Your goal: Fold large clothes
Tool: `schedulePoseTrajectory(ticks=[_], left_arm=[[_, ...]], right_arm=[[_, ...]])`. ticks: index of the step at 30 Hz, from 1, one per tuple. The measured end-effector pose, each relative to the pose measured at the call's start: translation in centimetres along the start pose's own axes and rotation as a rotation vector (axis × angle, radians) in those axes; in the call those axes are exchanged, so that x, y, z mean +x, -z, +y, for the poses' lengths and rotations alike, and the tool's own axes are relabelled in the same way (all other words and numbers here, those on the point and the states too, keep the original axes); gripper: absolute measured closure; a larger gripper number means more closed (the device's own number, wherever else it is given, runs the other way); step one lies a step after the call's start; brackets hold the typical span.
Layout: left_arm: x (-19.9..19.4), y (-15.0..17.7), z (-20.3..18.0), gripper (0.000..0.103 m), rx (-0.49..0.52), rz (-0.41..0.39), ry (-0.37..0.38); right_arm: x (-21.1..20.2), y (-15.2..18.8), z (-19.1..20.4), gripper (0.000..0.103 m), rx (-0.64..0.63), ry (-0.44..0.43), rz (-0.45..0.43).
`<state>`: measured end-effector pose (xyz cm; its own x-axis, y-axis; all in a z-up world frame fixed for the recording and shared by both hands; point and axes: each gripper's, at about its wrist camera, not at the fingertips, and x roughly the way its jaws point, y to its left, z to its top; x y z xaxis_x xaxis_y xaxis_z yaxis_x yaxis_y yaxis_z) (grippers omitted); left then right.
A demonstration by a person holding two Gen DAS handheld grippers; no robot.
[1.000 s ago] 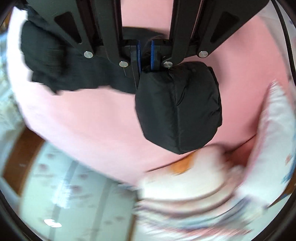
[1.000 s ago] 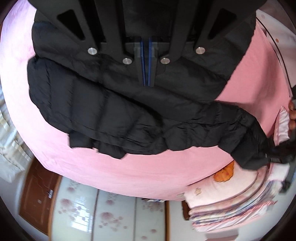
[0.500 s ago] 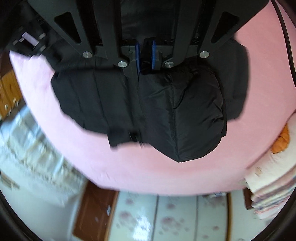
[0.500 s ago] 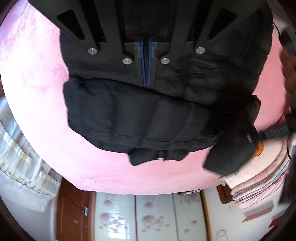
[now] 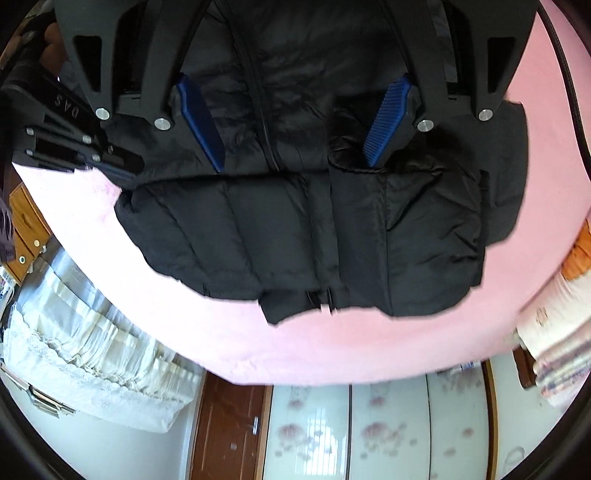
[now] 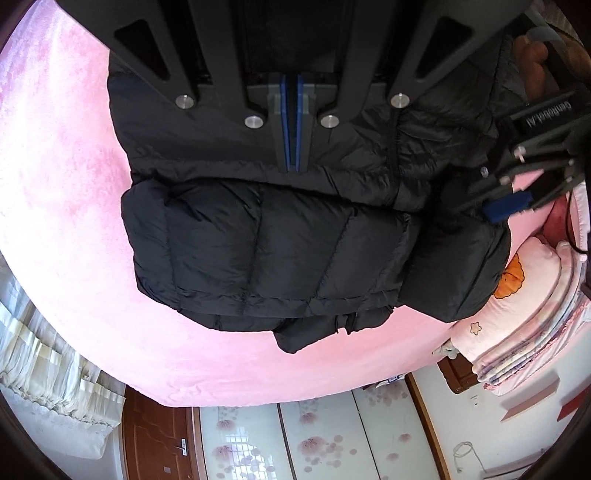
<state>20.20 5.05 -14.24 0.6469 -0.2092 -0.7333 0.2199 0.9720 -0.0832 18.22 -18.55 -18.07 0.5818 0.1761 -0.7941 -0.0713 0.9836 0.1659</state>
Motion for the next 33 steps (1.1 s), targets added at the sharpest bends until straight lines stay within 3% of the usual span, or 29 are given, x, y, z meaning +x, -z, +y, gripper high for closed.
schedulePoseTrajectory(ticks=[3,7,11,15,28,31,33], left_arm=[[-0.1,-1.3,0.0,0.027,-0.006,-0.014,0.011],[0.7,-2.8,-1.1,0.027,-0.021,-0.019,0.081],[1.3,-2.4,-4.5,0.027,0.100,0.001,0.169],[1.2,-0.9,-6.6,0.027,0.198,-0.001,0.154],[-0.1,-0.6,-3.7,0.027,0.058,-0.037,0.212],[-1.0,0.1,-2.2,0.027,0.021,-0.053,0.194],[-1.6,0.8,-0.7,0.027,0.003,-0.056,0.138]], right_arm=[[-0.4,0.0,-0.3,0.100,0.004,0.001,-0.013],[-0.8,0.0,-1.3,0.100,0.034,0.014,-0.027],[-1.2,-0.1,-2.7,0.100,0.071,0.035,-0.034],[-1.4,-0.3,-3.3,0.100,0.078,0.045,-0.039],[-2.0,-0.9,-1.6,0.100,0.038,0.015,-0.054],[-2.1,-1.5,-1.3,0.100,0.036,-0.013,-0.055],[-1.9,-2.2,-1.3,0.100,0.049,-0.043,-0.052]])
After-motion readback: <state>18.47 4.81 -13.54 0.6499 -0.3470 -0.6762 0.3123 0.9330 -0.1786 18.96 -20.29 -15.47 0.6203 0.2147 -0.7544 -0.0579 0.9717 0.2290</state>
